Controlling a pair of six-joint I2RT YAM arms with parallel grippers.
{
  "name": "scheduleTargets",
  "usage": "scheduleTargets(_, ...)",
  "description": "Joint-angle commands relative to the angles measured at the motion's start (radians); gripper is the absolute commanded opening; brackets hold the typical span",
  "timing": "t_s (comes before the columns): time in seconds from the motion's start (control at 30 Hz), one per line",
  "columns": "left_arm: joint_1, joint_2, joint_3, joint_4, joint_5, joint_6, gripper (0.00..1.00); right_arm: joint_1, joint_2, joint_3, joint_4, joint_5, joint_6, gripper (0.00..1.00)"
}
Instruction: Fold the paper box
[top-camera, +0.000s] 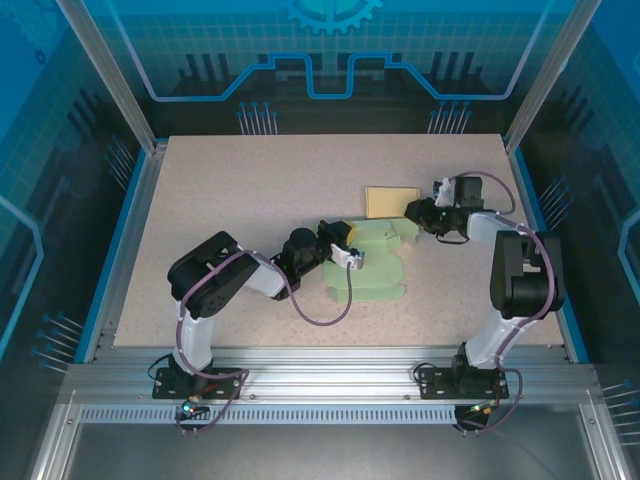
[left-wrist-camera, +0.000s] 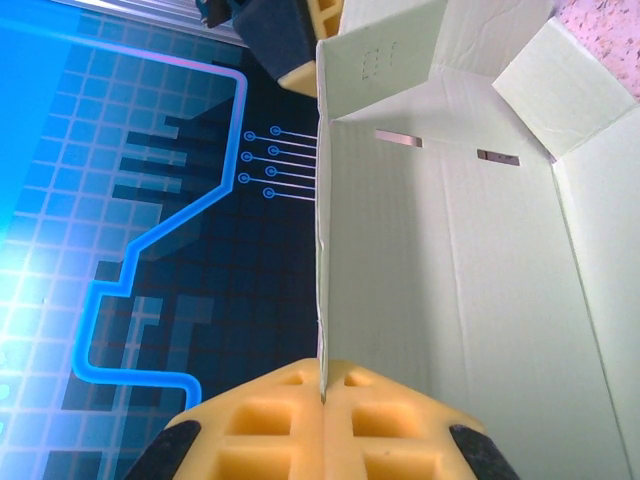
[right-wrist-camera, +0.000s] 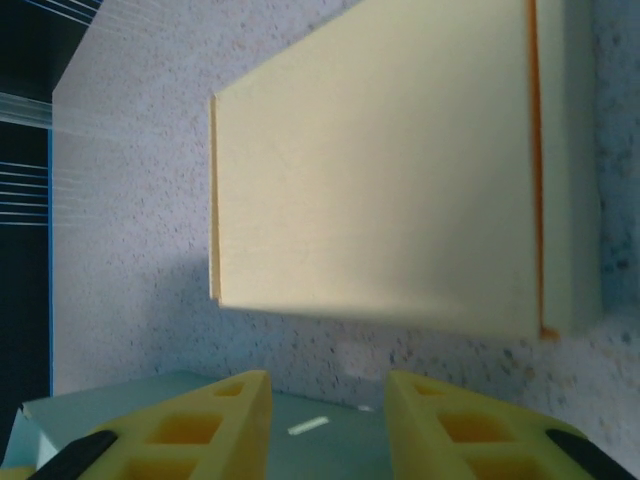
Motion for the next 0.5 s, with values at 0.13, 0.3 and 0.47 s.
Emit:
scheduleTargets(0.13,-0.004,0.068,0.006,0.025,0.008,0.072,0.0,0.008,-0.082,-0.129,0.049,-0.016,0.006,0.37)
scheduleTargets(0.3,-0.003,0.103,0.009,0.048,-0.006,0.133,0.0,0.01,-0.105,-0.191,0.077,-0.002,0.021,0.38)
scheduleTargets(0.47,-0.003,0.149,0.016,0.132,-0.016,0.193,0.0,0.011,-0.119,-0.235,0.136,-0.038,0.064,0.38)
